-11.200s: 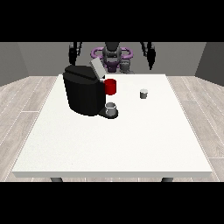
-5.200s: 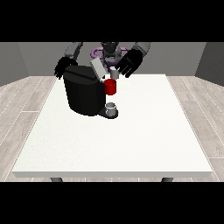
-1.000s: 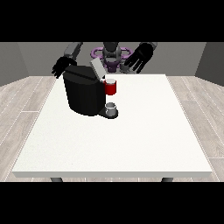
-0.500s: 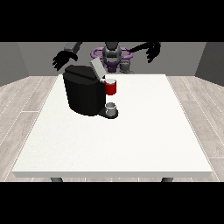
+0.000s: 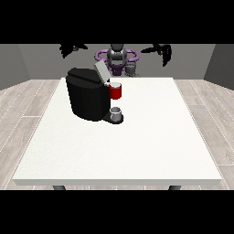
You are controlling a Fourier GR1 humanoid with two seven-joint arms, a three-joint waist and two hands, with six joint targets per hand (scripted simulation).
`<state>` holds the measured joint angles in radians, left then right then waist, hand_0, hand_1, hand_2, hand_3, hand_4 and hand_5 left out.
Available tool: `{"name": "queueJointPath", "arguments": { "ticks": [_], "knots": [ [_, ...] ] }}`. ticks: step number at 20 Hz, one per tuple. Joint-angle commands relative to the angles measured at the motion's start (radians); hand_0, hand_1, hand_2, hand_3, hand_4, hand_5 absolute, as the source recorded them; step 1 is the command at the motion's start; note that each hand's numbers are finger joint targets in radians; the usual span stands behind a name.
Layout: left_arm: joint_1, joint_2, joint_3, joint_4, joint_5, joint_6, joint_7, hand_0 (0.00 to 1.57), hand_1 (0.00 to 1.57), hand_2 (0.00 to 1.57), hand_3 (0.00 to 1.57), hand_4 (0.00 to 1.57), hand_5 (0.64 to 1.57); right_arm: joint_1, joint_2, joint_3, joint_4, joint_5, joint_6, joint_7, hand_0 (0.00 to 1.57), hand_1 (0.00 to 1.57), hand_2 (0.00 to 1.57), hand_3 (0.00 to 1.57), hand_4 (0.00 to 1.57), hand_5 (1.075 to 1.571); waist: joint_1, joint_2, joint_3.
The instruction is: Insert the coffee pod into the coffee machine and close the lid
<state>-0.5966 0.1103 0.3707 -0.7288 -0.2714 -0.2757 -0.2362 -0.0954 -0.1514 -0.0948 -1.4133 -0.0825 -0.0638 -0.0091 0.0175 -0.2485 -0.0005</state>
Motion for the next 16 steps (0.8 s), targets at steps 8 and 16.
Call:
{"name": "queueJointPath", "arguments": {
  "ticks": [8,16],
  "knots": [
    [0.122,-0.056,-0.014,-0.15,0.101,-0.025,0.032,0.0,0.0,0.0,0.0,0.0,1.571,-0.116,-0.032,0.06,-0.094,0.006,0.078,0.084,0.0,0.0,0.0,0.0,0.0,1.571,0.066,0.028,0.0003],
    [0.217,-0.086,-0.08,-0.343,0.172,-0.074,0.096,0.0,0.0,0.0,0.0,0.0,1.571,-0.17,-0.056,0.026,0.002,0.022,0.117,-0.005,0.0,0.0,0.0,0.0,0.0,1.571,0.145,0.106,0.0009]
  ]
}}
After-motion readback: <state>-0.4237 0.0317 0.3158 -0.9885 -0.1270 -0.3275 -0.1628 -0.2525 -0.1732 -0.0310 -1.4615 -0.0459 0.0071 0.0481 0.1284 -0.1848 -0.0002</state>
